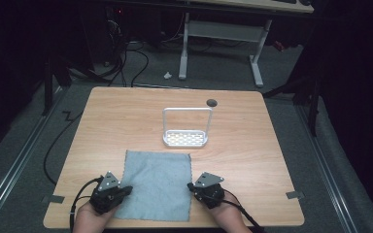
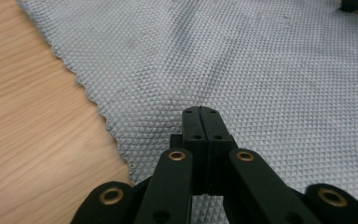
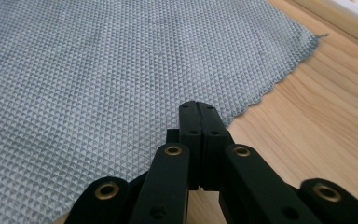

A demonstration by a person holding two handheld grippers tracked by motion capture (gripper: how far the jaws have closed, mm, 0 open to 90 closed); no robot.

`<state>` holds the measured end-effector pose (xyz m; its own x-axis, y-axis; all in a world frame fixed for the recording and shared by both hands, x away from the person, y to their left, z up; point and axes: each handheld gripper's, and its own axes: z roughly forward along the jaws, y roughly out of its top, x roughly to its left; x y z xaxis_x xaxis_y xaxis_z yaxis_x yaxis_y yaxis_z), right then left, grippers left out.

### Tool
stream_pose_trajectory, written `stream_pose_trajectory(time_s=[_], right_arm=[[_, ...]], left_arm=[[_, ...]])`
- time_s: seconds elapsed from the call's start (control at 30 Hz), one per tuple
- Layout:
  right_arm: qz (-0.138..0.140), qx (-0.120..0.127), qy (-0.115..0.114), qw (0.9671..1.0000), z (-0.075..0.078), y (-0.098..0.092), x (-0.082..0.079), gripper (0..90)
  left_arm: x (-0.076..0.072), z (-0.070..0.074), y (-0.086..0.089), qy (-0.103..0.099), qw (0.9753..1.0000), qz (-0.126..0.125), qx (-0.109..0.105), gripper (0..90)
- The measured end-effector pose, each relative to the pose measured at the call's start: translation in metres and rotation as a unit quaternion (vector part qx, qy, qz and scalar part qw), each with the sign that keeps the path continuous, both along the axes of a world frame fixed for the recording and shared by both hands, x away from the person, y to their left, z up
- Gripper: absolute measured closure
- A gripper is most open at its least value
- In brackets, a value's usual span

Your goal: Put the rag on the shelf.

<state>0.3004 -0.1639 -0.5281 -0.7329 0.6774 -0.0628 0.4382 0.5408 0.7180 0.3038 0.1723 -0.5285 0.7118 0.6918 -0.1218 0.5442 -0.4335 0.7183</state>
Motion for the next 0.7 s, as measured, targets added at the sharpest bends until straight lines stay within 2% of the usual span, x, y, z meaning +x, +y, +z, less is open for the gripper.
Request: stream_pose_trajectory(time_s=[0.2, 0.43, 0.63, 0.7], right_arm=[[-0.028, -0.007, 0.003, 0.9996, 0.002, -0.026, -0.007, 90.0], [-0.068, 0.007, 0.009, 0.9976, 0.001, -0.059, -0.017, 90.0], [-0.081, 0.009, 0.012, 0.9966, 0.002, -0.072, -0.023, 90.0], [-0.085, 0.009, 0.013, 0.9962, 0.002, -0.074, -0.024, 90.0]], left_arm=[[-0.001, 0.0, -0.027, -0.003, 0.9994, -0.034, -0.001, 89.3], [-0.004, -0.001, -0.051, 0.001, 0.9977, -0.067, -0.013, 88.3], [-0.008, -0.001, -0.062, 0.008, 0.995, -0.098, -0.015, 88.0], [-0.009, -0.001, -0.064, 0.009, 0.9947, -0.101, -0.016, 87.6]])
